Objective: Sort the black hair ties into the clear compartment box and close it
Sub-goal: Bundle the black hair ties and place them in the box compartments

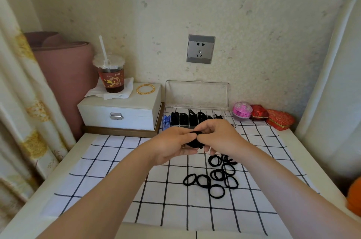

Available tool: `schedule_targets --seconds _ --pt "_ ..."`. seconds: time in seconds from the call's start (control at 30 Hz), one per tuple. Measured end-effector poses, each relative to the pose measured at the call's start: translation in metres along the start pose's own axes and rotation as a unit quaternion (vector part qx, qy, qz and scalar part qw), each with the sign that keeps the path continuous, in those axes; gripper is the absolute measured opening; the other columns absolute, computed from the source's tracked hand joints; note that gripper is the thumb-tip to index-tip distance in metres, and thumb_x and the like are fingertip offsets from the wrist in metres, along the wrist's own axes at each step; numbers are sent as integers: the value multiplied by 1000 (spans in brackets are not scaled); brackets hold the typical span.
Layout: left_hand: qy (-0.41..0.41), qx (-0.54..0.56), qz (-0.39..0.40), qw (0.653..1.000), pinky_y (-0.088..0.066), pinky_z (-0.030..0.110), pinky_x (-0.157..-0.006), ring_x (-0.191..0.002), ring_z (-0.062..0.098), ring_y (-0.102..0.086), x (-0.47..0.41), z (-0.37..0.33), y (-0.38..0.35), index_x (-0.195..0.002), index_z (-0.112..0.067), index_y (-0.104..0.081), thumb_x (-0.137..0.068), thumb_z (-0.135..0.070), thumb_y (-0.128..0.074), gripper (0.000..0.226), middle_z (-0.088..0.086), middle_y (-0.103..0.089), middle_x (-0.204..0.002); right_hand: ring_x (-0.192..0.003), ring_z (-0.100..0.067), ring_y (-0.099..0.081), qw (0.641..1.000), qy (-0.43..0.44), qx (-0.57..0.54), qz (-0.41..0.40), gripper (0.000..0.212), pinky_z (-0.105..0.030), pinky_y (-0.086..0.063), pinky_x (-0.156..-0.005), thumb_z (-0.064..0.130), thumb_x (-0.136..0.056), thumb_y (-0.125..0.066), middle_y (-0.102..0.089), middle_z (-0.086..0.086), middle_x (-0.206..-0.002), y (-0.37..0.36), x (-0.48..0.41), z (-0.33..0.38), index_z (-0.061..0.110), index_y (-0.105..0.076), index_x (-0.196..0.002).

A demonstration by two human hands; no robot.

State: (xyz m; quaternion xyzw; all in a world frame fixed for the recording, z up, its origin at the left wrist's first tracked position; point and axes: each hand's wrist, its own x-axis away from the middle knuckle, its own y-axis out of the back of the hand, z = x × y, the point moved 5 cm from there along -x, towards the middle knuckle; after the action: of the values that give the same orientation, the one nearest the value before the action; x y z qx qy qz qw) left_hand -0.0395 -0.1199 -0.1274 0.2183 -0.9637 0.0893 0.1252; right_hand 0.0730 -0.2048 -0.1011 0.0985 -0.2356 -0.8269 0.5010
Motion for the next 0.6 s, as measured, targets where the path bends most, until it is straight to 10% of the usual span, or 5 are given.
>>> schedule_targets --seconds 0.33,0.6 --pt "-35 -11 5 999 -56 26 -89 -105 17 -68 3 -7 2 -126 -13 -65 -102 -10 -50 29 10 -70 -120 -97 -22 -71 976 -100 -166 102 36 -33 -58 -71 36 -86 -75 -73 -3 -111 8 2 -14 19 -72 -118" --pt "-26 -51 -116 992 -60 26 -73 -87 22 -75 0 -5 11 -115 -7 -59 -85 -10 -75 34 16 -69 -110 -77 -21 -74 962 -139 -218 91 16 -30 -61 -67 11 -89 -72 -76 -16 -93 6 4 -19 3 -73 -103"
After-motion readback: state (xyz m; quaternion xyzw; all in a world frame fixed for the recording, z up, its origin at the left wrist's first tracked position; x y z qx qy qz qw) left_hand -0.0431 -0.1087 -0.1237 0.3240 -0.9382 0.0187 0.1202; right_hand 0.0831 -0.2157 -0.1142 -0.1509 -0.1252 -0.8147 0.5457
